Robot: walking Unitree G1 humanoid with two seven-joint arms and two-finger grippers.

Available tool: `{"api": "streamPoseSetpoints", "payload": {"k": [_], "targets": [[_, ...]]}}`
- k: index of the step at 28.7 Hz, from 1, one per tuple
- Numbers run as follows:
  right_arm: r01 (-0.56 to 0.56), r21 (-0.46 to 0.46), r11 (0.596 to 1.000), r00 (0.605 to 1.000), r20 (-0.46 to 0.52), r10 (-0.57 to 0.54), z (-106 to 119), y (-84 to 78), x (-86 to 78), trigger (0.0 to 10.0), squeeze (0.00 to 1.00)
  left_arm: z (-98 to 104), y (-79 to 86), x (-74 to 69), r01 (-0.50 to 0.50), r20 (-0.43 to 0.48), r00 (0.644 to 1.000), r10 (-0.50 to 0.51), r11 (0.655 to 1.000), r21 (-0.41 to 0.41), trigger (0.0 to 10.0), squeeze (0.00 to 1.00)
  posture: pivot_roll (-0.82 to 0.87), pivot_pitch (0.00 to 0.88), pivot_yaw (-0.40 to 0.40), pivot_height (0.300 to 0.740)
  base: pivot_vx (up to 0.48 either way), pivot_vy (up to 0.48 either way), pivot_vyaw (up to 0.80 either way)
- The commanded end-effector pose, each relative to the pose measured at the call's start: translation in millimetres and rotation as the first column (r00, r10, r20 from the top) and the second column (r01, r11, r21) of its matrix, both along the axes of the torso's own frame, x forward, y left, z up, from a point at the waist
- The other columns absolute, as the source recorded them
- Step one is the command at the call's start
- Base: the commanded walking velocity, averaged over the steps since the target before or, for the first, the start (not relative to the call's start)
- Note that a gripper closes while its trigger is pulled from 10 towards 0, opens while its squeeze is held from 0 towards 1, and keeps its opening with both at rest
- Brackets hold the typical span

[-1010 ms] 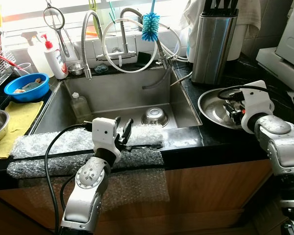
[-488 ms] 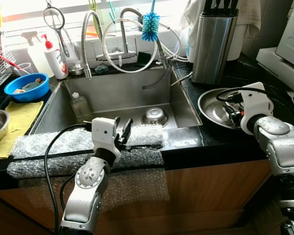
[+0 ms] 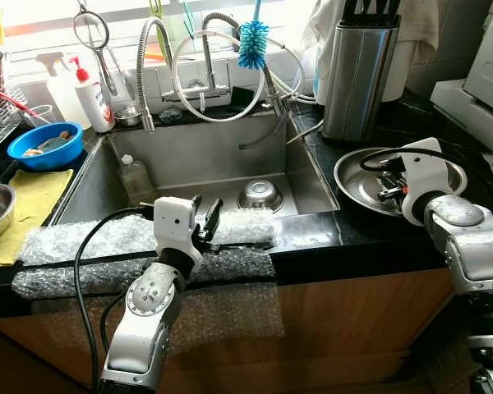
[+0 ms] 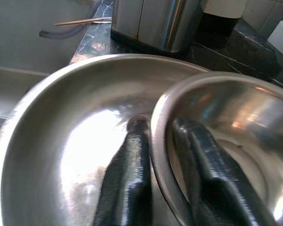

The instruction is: Kitchen organization

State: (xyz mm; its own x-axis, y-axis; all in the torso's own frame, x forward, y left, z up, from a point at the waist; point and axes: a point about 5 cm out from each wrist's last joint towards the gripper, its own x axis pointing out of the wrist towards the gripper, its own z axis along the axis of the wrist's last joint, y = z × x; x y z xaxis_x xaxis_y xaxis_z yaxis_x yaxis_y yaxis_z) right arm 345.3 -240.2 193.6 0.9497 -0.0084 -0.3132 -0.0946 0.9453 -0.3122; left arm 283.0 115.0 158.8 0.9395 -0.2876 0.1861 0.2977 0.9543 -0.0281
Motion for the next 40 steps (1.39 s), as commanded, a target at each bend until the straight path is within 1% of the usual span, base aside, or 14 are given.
{"api": "streamPoseSetpoints", "payload": {"k": [1,10,16,17,23,26,27,29,32,36,37,38,39,40], "targets": [[-0.022,0.003,1.000,1.000,0.013,0.022,4,5.7,4.4,0.0,0.00,4,3.1,2.7,-0.007,0.005,1.000,0.007,1.000,0.012,10.0,0.00,-0.10,0.000,0.104,0.740,0.000,0.000,0.00],[-0.029,0.004,1.000,0.999,0.029,0.029,7,7.6,6.2,0.0,0.00,4,4.4,3.3,-0.017,0.008,1.000,0.017,1.000,0.016,10.0,0.00,-0.10,0.000,0.104,0.740,0.000,0.000,0.00],[-0.068,0.011,0.998,0.993,0.095,0.066,16,14.5,8.4,0.0,0.00,5,5.4,4.1,-0.029,0.011,1.000,0.029,1.000,0.008,10.0,0.00,-0.10,0.000,0.103,0.740,0.000,0.000,0.00],[-0.081,0.011,0.997,0.990,0.118,0.079,20,16.9,8.9,0.0,0.00,5,6.2,4.4,-0.035,0.011,0.999,0.035,0.999,0.002,10.0,0.00,-0.10,0.000,0.102,0.740,0.000,0.000,0.00],[-0.116,0.000,0.993,0.982,0.150,0.115,28,22.3,9.7,0.0,0.00,7,7.6,5.1,-0.049,0.012,0.999,0.049,0.998,-0.031,10.0,0.00,-0.10,0.000,0.100,0.740,0.000,0.000,0.00],[-0.146,-0.030,0.989,0.972,0.181,0.150,37,28.3,9.5,0.0,0.00,8,10.9,6.4,-0.071,0.009,0.997,0.072,0.995,-0.071,10.0,0.00,-0.10,0.000,0.096,0.740,0.000,0.000,0.00],[-0.146,-0.030,0.989,0.972,0.181,0.150,37,28.3,9.5,0.0,0.00,8,10.9,6.4,-0.071,0.009,0.997,0.072,0.995,-0.071,10.0,0.00,-0.10,0.000,0.096,0.740,0.000,0.000,0.00],[-0.164,-0.053,0.985,0.962,0.213,0.172,45,32.1,9.6,0.0,0.00,9,12.7,7.0,-0.083,0.006,0.996,0.084,0.992,-0.095,10.0,0.00,-0.10,0.000,0.096,0.740,0.000,0.000,0.00],[-0.185,-0.064,0.981,0.947,0.254,0.195,54,37.1,10.9,0.0,0.00,9,15.1,8.0,-0.101,0.003,0.995,0.102,0.988,-0.117,10.0,0.00,-0.10,0.000,0.091,0.740,0.000,0.000,0.00],[-0.194,-0.083,0.977,0.943,0.260,0.210,56,38.8,11.3,0.0,0.00,10,16.1,8.2,-0.109,0.003,0.994,0.111,0.985,-0.131,10.0,0.00,-0.10,0.000,0.089,0.740,0.000,0.000,0.00],[-0.193,-0.104,0.976,0.940,0.265,0.214,58,39.2,11.4,0.0,0.00,10,16.7,8.3,-0.113,0.003,0.993,0.114,0.984,-0.139,10.0,0.00,-0.10,0.000,0.088,0.740,0.000,0.000,0.00],[-0.201,-0.154,0.967,0.928,0.285,0.239,63,41.7,11.7,0.0,0.00,11,18.0,8.7,-0.122,-0.001,0.992,0.123,0.980,-0.160,10.0,0.00,-0.10,0.000,0.088,0.740,0.000,0.000,0.00],[-0.201,-0.154,0.967,0.928,0.285,0.239,63,41.7,11.7,0.0,0.00,11,18.0,8.7,-0.122,-0.001,0.992,0.123,0.980,-0.160,10.0,0.00,-0.10,0.000,0.088,0.740,0.000,0.000,0.00],[-0.234,-0.215,0.948,0.905,0.310,0.293,68,48.0,11.3,0.9,0.00,11,19.2,9.2,-0.130,-0.006,0.991,0.131,0.975,-0.180,10.0,0.00,-0.10,0.000,0.088,0.740,0.000,0.000,0.00]]}}
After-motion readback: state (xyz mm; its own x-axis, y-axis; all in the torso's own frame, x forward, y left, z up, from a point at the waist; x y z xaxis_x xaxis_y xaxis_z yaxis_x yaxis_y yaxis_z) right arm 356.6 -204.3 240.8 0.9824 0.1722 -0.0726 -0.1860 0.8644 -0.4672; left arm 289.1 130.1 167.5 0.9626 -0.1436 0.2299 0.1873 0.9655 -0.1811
